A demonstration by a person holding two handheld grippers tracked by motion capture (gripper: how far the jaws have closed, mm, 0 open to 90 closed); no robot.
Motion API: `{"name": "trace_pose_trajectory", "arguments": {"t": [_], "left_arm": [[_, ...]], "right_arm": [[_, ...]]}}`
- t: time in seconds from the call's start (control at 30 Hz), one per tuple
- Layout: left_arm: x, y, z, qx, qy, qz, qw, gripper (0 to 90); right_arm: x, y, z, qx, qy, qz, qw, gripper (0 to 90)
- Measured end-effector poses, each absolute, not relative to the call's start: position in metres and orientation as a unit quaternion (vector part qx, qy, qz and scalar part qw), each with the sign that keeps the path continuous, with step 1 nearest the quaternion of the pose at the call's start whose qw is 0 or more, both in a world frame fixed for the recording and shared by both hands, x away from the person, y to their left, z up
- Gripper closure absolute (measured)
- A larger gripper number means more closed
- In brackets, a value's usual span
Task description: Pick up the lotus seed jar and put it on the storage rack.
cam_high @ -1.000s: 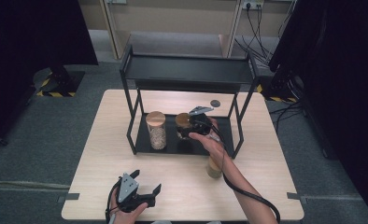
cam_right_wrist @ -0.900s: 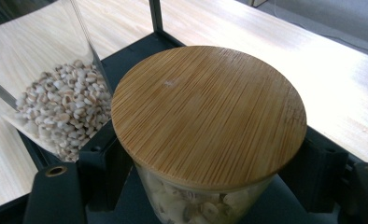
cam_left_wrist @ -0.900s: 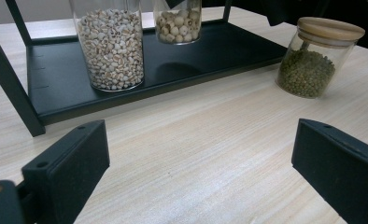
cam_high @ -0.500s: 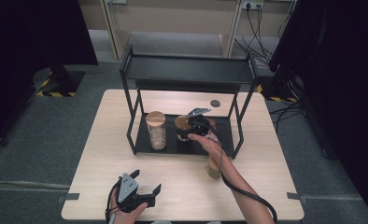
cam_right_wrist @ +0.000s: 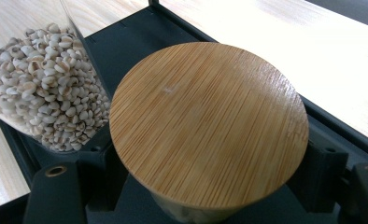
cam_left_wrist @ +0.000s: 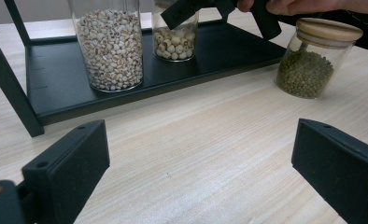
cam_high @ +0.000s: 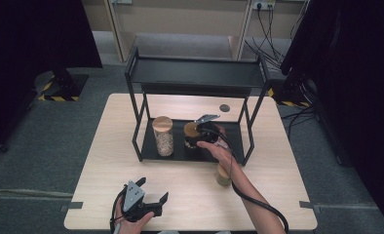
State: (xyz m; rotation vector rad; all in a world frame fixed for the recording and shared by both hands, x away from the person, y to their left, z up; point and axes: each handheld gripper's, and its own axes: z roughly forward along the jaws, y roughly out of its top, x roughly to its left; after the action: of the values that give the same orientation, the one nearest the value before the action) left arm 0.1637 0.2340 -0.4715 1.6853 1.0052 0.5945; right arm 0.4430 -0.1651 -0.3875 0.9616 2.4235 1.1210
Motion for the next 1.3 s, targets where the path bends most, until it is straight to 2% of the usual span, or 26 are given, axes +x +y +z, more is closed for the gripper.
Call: {"name": "trace_pose_trajectory", "arguments": {"t": [0.2, 0.4, 0.6, 1.3], "left_arm": [[0.164, 0.234, -0.472, 0.703, 0.419, 0.248, 0.519, 3.8], [0.164, 0.233, -0.472, 0.703, 0.420, 0.247, 0.518, 3.7], [0.164, 0.233, -0.472, 0.703, 0.420, 0.247, 0.518, 3.8], [0.164, 0.232, -0.472, 0.705, 0.419, 0.247, 0.516, 3.8]], "right_arm": [[0.442, -0.164, -0.386, 0.340, 0.844, 0.388, 0.151, 25.1], [0.436, -0.163, -0.384, 0.346, 0.840, 0.387, 0.156, 11.4], [0.429, -0.167, -0.379, 0.354, 0.834, 0.391, 0.160, 5.5], [0.411, -0.181, -0.362, 0.334, 0.824, 0.427, 0.166, 5.1]]}}
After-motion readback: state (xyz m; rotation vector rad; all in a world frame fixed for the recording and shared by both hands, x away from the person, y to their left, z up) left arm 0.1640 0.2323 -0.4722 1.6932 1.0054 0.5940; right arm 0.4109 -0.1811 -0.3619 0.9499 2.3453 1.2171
